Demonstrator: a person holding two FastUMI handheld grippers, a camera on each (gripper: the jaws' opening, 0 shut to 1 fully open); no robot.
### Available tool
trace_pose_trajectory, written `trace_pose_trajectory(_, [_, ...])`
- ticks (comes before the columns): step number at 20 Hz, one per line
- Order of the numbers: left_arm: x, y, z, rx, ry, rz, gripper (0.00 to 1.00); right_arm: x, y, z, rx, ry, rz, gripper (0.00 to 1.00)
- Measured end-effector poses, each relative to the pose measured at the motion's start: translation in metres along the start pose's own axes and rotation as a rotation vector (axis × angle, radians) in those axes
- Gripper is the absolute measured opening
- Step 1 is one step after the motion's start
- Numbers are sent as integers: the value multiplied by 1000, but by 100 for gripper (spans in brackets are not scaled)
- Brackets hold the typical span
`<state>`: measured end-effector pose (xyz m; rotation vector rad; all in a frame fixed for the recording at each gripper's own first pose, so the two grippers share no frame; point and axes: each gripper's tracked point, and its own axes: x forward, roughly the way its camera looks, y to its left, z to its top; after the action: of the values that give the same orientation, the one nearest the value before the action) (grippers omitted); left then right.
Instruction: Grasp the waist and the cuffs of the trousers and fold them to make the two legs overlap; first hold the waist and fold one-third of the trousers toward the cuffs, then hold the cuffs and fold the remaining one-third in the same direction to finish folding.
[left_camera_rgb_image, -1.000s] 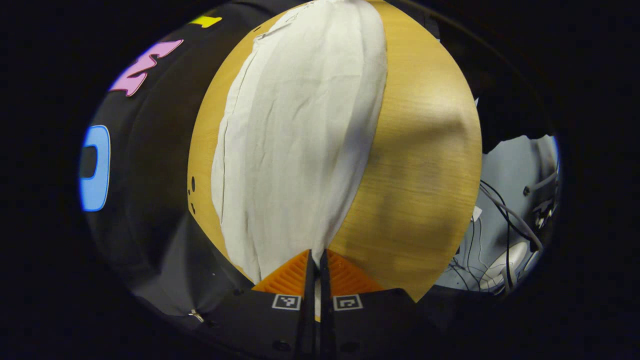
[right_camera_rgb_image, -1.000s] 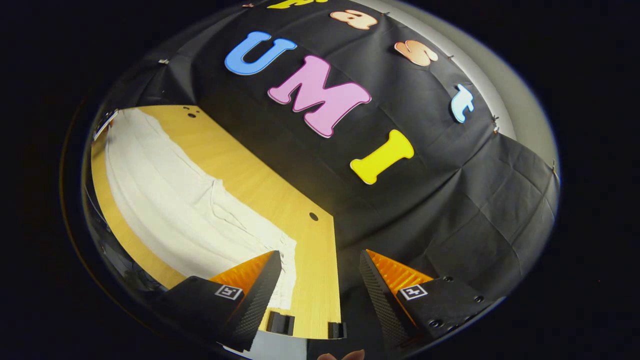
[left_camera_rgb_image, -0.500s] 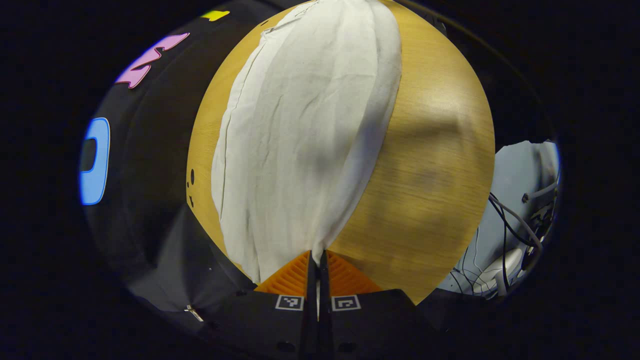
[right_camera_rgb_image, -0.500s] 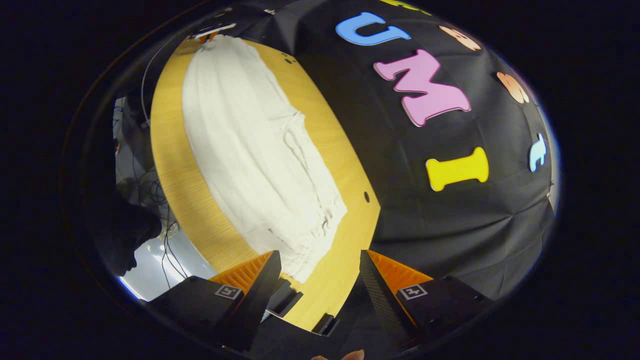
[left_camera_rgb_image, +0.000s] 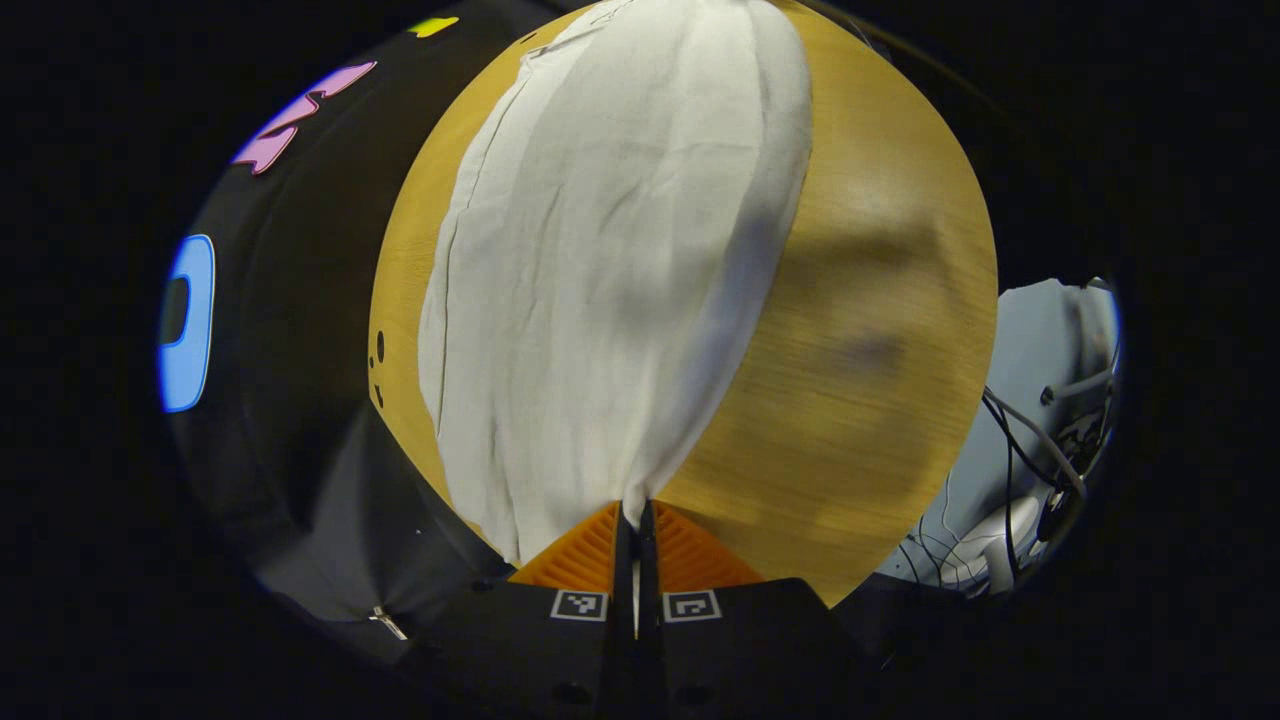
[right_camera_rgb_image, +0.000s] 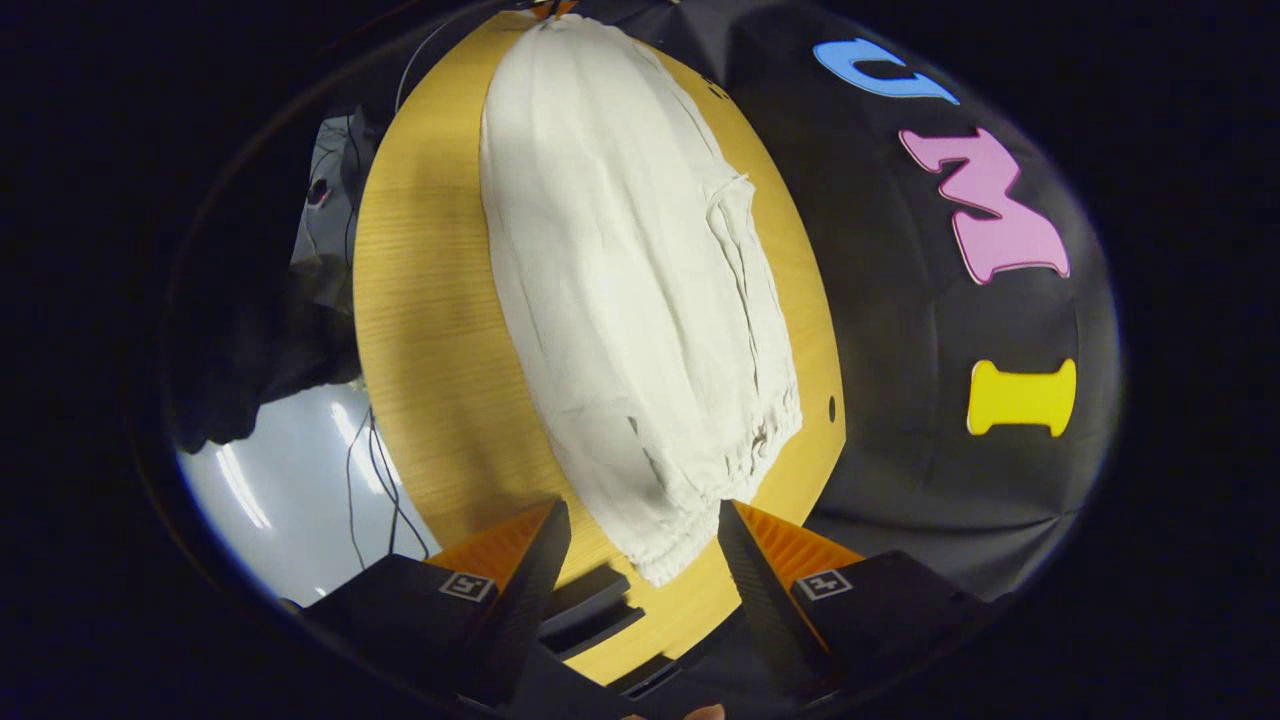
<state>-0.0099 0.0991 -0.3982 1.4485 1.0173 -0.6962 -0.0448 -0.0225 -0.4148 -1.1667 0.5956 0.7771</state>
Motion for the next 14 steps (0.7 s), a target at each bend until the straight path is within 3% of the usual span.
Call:
trace_pose_trajectory(4, [0,-1,0,25,18,4,6,25,-17,9,-107,-37,-2,88])
trace_pose_trajectory(6, [0,0,0,17,23,-3,6,38,-19,8,-110,-36,18,78])
trace_pose_trajectory(8, [0,-1,1,15,23,-10,6,43,-5,4,-73,-12,96,56])
trace_pose_trajectory(10, [-1,0,1,47,32,2,6,42,-3,1,-53,3,114,13])
trace_pose_trajectory(12, [-2,0,3,87,31,18,6,43,-4,0,-45,3,125,8])
trace_pose_trajectory(14, [-3,-3,2,53,21,3,5,39,0,1,-31,14,193,8])
